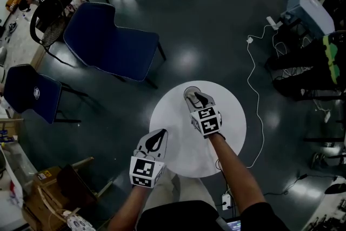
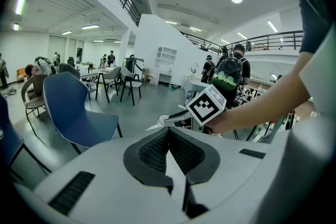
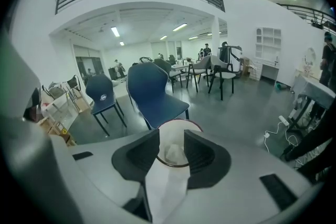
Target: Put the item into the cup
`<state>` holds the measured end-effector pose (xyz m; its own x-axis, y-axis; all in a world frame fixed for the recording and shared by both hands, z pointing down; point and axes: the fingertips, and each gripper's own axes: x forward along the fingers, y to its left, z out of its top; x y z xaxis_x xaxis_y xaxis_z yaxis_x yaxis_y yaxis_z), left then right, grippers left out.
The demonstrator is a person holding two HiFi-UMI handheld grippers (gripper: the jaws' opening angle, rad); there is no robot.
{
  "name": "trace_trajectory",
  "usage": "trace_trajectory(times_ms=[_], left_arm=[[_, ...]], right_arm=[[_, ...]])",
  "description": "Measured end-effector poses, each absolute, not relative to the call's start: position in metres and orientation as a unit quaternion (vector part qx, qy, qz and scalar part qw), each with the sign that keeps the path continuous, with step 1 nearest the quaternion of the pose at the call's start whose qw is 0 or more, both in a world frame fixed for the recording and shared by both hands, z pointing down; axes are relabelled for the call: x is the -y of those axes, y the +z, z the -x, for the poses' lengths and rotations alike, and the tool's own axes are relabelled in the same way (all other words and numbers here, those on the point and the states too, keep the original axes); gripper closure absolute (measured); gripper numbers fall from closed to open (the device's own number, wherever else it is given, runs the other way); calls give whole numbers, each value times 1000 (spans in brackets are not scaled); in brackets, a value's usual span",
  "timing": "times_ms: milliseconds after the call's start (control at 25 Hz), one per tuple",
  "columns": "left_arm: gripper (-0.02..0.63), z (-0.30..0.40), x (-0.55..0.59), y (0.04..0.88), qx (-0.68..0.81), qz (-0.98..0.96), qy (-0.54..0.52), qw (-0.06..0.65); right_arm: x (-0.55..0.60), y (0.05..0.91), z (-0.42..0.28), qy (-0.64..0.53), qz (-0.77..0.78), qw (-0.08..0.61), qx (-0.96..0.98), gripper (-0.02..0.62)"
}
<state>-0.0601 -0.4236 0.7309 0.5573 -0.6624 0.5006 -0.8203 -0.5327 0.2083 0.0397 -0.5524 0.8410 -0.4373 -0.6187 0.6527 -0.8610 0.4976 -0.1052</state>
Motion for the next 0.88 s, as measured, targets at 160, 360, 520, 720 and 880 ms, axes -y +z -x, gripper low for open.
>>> trace_trajectory(times_ms=[160, 360, 520, 720, 880], left_arm=[[592, 60, 422, 733, 432, -856, 184, 215], [592, 59, 421, 728, 430, -859, 180, 211], [592, 55, 417, 717, 428, -863, 177, 203], [592, 55, 411, 701, 427, -866, 174, 193], [592, 57, 406, 689, 431, -867, 173, 182]], right_arm=[[551, 841, -39, 218, -455, 273, 819, 460], [545, 826, -41, 214, -462, 262, 820, 460], [531, 805, -43, 217, -461, 244, 825, 460], [517, 773, -46, 211, -472, 224, 826, 502], [502, 744, -47, 205, -476, 207, 830, 523]])
